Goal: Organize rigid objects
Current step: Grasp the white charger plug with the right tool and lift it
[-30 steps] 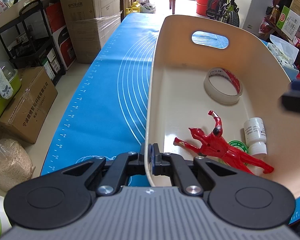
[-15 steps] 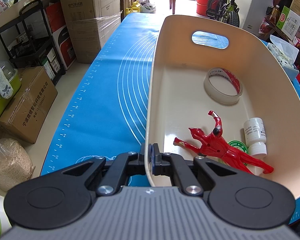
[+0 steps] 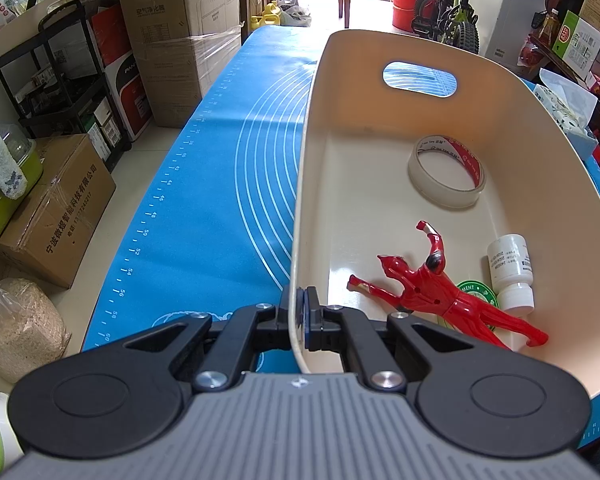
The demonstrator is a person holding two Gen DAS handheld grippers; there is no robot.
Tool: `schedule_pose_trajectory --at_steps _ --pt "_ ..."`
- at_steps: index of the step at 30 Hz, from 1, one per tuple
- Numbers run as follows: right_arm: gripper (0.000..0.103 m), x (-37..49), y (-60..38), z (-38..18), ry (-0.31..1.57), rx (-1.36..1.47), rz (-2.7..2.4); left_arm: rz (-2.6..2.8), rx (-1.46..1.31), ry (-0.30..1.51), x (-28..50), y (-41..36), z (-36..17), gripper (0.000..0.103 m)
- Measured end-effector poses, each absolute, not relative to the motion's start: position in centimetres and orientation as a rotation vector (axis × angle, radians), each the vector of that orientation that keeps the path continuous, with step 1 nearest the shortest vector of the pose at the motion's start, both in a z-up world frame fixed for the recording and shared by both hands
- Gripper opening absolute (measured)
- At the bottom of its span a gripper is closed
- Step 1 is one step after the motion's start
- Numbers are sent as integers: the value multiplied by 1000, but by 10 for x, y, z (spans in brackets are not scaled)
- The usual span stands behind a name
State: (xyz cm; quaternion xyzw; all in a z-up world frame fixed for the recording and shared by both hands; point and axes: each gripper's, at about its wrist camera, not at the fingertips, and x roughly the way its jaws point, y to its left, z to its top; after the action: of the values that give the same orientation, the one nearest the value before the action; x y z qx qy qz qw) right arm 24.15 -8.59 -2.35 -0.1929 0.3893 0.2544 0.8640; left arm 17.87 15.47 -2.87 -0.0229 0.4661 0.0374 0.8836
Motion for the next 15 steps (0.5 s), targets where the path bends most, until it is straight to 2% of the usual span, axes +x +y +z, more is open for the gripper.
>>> schedule_pose_trajectory --at_steps 15 --pt "55 266 -58 -59 905 -541 521 78 -46 970 179 155 -29 6"
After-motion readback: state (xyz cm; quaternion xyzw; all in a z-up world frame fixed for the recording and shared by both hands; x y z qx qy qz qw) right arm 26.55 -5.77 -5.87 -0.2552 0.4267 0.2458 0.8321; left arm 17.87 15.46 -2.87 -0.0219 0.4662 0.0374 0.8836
